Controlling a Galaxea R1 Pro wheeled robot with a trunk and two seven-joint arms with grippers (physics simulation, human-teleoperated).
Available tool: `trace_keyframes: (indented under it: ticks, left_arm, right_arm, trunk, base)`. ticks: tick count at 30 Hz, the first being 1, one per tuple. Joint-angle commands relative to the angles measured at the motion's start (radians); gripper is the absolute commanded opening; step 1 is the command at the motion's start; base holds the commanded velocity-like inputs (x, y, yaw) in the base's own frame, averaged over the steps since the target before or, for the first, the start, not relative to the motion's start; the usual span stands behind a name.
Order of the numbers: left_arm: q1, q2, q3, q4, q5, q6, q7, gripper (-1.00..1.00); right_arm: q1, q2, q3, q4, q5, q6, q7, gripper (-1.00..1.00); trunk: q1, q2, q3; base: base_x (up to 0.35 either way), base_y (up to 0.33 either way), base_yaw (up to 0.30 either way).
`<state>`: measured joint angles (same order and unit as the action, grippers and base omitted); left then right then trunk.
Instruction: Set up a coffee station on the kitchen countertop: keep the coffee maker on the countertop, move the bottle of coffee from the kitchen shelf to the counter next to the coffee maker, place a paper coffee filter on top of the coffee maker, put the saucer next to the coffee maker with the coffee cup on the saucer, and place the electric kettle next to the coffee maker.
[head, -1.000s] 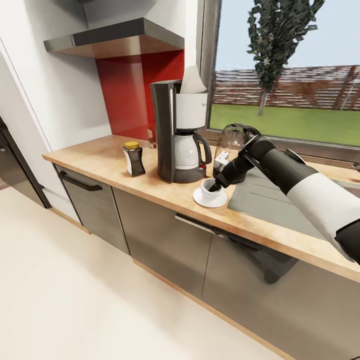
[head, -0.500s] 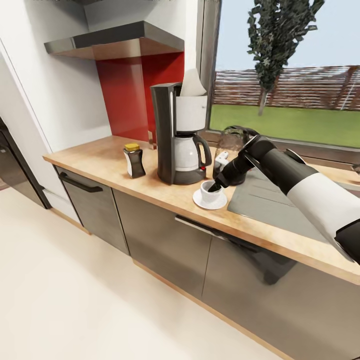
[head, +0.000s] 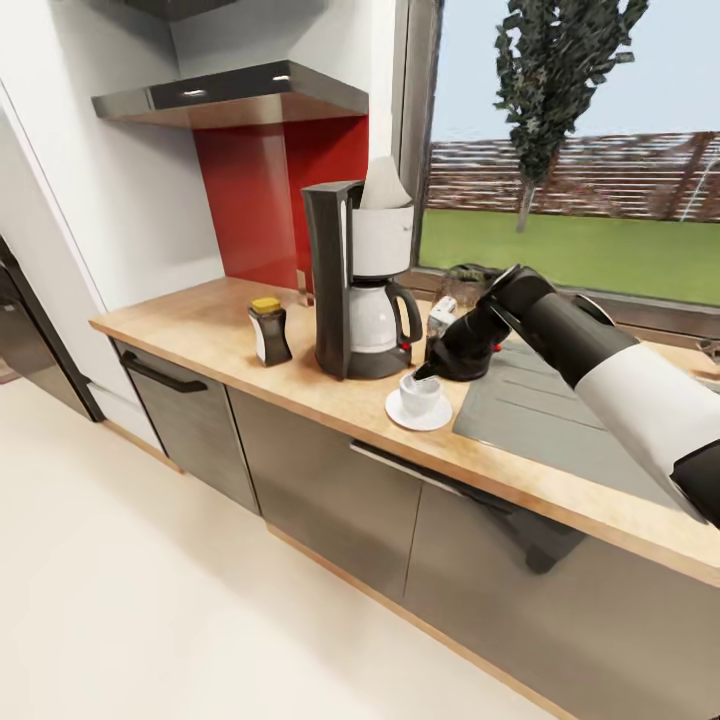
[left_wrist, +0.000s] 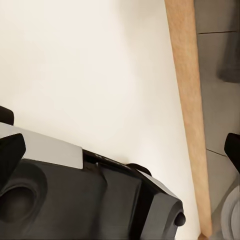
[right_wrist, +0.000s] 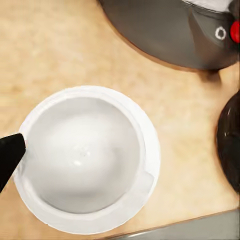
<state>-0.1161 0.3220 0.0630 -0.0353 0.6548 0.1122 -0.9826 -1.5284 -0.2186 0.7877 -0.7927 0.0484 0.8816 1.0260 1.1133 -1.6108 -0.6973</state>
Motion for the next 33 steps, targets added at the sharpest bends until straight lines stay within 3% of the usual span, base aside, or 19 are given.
trace_keyframes:
  ticks: [1,7,11,14,15,16,17,18,21,24,27,33]
  left_arm:
    - [-0.001,0.0,0.006,0.0,-0.001,0.01,-0.004,1.0]
    - [-0.001,0.0,0.006,0.0,-0.001,0.01,-0.004,1.0]
    - [-0.001,0.0,0.006,0.0,-0.001,0.01,-0.004,1.0]
    - [-0.001,0.0,0.006,0.0,-0.001,0.01,-0.004,1.0]
    - [-0.001,0.0,0.005,0.0,-0.001,0.01,-0.004,1.0]
    - [-0.001,0.0,0.005,0.0,-0.001,0.01,-0.004,1.0]
    - [-0.001,0.0,0.005,0.0,-0.001,0.01,-0.004,1.0]
    - [-0.001,0.0,0.005,0.0,-0.001,0.01,-0.004,1.0]
    - [-0.001,0.0,0.005,0.0,-0.001,0.01,-0.004,1.0]
    - [-0.001,0.0,0.005,0.0,-0.001,0.01,-0.004,1.0]
    - [-0.001,0.0,0.005,0.0,-0.001,0.01,-0.004,1.0]
    - [-0.001,0.0,0.006,0.0,-0.001,0.01,-0.005,1.0]
  right_arm:
    - [-0.001,-0.001,-0.003,-0.009,0.005,0.004,0.006,1.0]
    - [-0.001,-0.001,-0.063,-0.087,0.005,0.009,0.044,1.0]
    - [-0.001,0.0,-0.073,-0.13,-0.001,0.012,0.079,1.0]
    - [-0.001,0.01,-0.075,-0.191,-0.096,0.013,0.096,1.0]
    - [0.0,0.025,-0.075,-0.225,-0.211,0.012,0.094,1.0]
    - [0.002,0.03,-0.074,-0.233,-0.252,0.012,0.089,1.0]
    - [0.029,0.056,-0.074,-0.261,-0.368,0.009,0.047,1.0]
    - [0.042,0.068,-0.073,-0.272,-0.401,0.008,0.025,1.0]
    - [0.166,0.155,-0.073,-0.357,-0.537,0.001,-0.116,1.0]
    - [0.255,0.212,-0.073,-0.407,-0.576,-0.018,-0.176,1.0]
    - [0.328,0.242,-0.073,-0.43,-0.595,-0.065,-0.202,1.0]
    - [0.478,0.258,-0.073,-0.443,-0.606,-0.134,-0.216,1.0]
  trunk:
    - [-0.004,0.007,0.002]
    - [-0.027,0.049,0.021]
    - [-0.042,0.077,0.034]
    - [-0.054,0.098,0.043]
    - [-0.058,0.105,0.046]
    - [-0.058,0.105,0.046]
    - [-0.058,0.105,0.046]
    - [-0.058,0.105,0.046]
    - [-0.058,0.105,0.046]
    - [-0.058,0.105,0.046]
    - [-0.058,0.105,0.046]
    - [-0.058,0.105,0.046]
  base:
    - [0.0,0.0,0.0]
    - [0.0,0.0,0.0]
    - [0.0,0.0,0.0]
    - [0.0,0.0,0.0]
    - [0.0,0.0,0.0]
    - [0.0,0.0,0.0]
    - [0.0,0.0,0.0]
    - [0.0,0.0,0.0]
    - [0.0,0.0,0.0]
    - [0.0,0.0,0.0]
    - [0.0,0.0,0.0]
    - [0.0,0.0,0.0]
